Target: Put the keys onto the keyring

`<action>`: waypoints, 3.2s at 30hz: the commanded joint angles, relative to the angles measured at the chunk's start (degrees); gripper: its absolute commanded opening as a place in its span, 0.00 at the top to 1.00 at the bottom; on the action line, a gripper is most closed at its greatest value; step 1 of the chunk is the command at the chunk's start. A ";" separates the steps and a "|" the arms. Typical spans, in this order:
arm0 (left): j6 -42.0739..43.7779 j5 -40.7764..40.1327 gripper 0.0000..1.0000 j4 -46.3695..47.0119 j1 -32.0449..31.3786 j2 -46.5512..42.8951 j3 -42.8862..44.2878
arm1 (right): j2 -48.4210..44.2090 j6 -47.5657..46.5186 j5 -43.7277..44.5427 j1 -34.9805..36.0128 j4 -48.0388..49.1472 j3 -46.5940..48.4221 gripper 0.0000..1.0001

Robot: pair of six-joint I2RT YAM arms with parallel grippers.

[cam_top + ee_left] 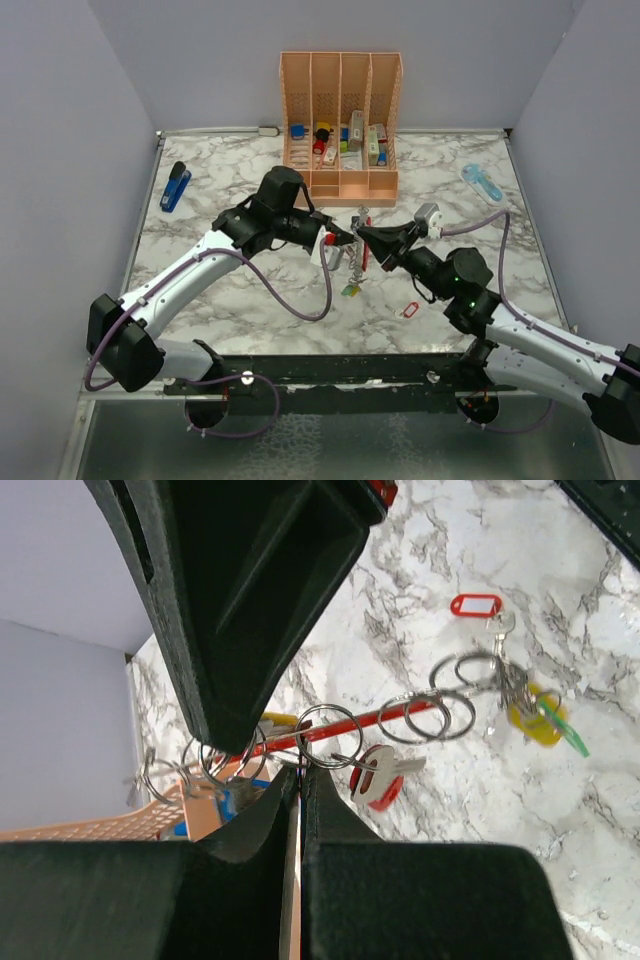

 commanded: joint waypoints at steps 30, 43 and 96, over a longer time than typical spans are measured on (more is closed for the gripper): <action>8.39 -8.23 1.00 -5.55 -0.50 -1.87 4.90 | -2.95 0.24 -2.24 0.05 -16.02 6.49 0.99; 4.88 -6.68 1.00 -4.57 -0.25 -1.83 5.80 | -0.37 2.92 -1.94 0.05 -18.66 6.40 0.99; 18.28 -16.43 0.41 11.57 12.36 10.17 -20.55 | 16.24 23.19 28.07 0.10 -53.03 18.95 0.01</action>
